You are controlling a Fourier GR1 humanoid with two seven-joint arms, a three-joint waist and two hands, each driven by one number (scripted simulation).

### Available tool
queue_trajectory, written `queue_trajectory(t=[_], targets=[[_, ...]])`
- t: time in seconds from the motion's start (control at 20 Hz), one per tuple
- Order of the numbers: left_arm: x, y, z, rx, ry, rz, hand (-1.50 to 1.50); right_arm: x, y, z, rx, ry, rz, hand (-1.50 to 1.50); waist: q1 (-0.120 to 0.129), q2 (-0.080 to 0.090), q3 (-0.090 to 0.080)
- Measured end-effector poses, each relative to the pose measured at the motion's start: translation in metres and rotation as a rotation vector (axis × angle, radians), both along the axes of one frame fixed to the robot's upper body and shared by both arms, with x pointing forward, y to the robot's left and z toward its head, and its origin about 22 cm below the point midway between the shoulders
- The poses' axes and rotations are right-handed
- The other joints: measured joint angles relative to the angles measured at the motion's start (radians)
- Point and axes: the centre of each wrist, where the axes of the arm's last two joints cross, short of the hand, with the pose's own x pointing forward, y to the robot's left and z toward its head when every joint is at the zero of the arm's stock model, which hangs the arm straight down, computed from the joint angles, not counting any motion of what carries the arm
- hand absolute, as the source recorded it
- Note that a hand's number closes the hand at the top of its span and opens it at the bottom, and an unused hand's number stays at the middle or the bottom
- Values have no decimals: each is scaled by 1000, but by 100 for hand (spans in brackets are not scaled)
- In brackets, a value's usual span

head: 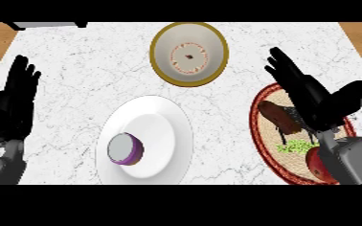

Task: Pick the sweet potato from the placemat and place it in the bowl

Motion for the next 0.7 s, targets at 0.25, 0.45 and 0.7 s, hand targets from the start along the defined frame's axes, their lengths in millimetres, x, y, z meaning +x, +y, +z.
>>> queue_trajectory(t=[0.25,0.45,0.7], targets=[[-3,-44,-10,-77,32,-198,0,-10,-27,11,-36,-212,84,150,-3,-16,-9],[-11,-77,-21,-173,78,-366,0,-11,-73,16,-167,-357,-75,-150,-32,-20,-13],[-17,-101,-28,-224,105,-489,0,-43,-95,-24,-146,-543,-33,-150,-10,-21,-13]])
